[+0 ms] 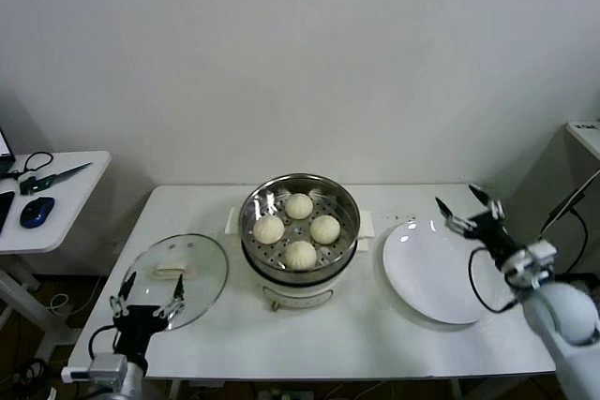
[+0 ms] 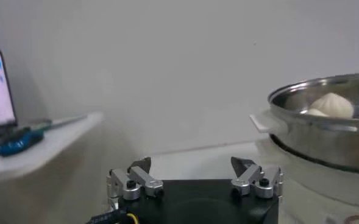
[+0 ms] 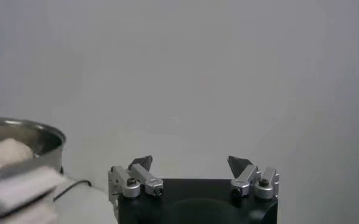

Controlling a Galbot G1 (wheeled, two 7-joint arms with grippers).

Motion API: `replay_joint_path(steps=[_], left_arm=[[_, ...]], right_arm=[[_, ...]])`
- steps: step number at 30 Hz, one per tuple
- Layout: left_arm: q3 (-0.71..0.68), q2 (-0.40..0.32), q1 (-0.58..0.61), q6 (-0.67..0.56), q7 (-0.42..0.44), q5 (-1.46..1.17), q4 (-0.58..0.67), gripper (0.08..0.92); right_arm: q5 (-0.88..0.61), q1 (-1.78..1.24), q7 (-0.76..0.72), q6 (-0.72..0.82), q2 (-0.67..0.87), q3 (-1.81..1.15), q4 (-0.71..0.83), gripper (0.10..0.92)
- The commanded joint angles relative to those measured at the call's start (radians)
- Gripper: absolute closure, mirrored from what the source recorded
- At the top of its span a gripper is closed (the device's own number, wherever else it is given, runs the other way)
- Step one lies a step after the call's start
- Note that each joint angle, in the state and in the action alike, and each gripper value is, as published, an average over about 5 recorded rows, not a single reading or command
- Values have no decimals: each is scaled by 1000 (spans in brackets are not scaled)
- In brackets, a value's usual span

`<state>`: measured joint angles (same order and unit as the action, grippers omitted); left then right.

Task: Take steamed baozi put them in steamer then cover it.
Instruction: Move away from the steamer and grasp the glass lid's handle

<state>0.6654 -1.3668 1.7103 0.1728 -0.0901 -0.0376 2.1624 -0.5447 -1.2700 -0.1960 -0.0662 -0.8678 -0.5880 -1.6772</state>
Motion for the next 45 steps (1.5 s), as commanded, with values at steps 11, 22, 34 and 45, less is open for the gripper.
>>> replay_joint_path(steps=[11,22,34,45], left_arm=[[25,125,-7,-248,-260,857,-157,177],[-16,114,-164,-223,-361,1295,-491,177],[-51,99,-297,-235,-395,1375,-711,177],[-58,114,-412,-219,-374,1355,-819,177]], right_arm=[[181,-411,43,-222,-384,-118,-25,203],[225,-430,46,-257,-444,-82,-36,203],[223,-452,46,-265,-469,-94,-65,203],[224,-461,49,-267,-481,-100,-71,203]])
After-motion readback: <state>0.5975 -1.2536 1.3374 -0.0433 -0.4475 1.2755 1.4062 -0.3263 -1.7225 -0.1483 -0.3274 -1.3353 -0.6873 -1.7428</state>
